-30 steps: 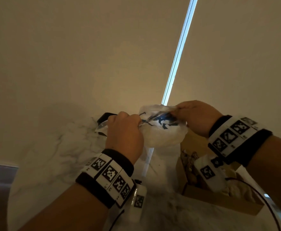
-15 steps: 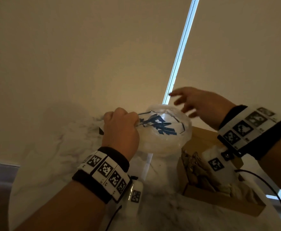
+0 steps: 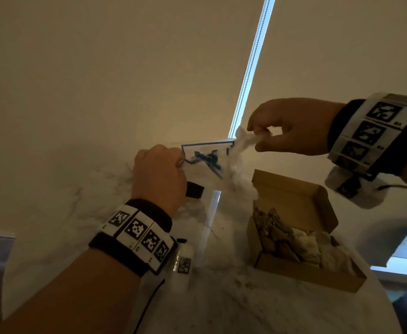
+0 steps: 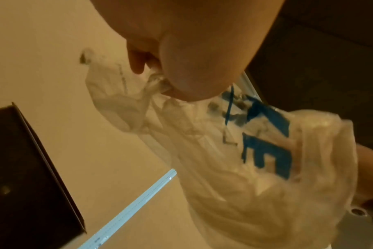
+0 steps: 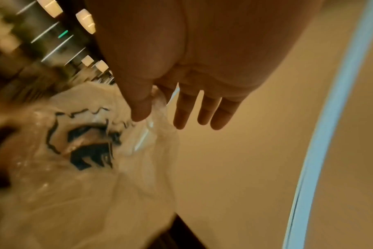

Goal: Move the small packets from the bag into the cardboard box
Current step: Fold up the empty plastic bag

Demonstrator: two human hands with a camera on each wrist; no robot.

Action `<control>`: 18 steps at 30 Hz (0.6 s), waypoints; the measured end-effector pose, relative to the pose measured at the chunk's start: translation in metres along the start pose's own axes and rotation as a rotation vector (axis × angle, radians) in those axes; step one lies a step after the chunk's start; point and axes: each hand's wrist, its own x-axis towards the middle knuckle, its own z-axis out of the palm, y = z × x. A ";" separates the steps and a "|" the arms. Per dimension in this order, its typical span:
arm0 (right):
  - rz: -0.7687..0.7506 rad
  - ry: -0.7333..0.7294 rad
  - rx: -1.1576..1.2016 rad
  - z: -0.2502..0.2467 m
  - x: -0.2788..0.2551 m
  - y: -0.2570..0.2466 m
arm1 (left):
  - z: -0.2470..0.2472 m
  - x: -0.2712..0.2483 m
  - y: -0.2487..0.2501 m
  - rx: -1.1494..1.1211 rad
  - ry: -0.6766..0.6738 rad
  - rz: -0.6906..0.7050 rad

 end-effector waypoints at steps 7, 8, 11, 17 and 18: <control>0.269 0.363 0.721 0.027 -0.011 0.011 | 0.002 -0.001 0.000 -0.373 -0.043 -0.215; 0.264 0.375 0.798 0.029 -0.011 0.009 | 0.002 0.000 -0.001 -0.359 -0.038 -0.248; 0.157 0.172 1.273 0.029 -0.011 0.010 | -0.002 0.003 -0.001 -0.326 -0.006 -0.362; 0.208 -0.024 1.178 0.017 -0.023 0.012 | 0.001 0.008 -0.014 -0.370 -0.104 -0.491; 0.294 0.041 0.925 0.015 -0.024 0.013 | 0.003 0.008 -0.014 -0.344 -0.140 -0.510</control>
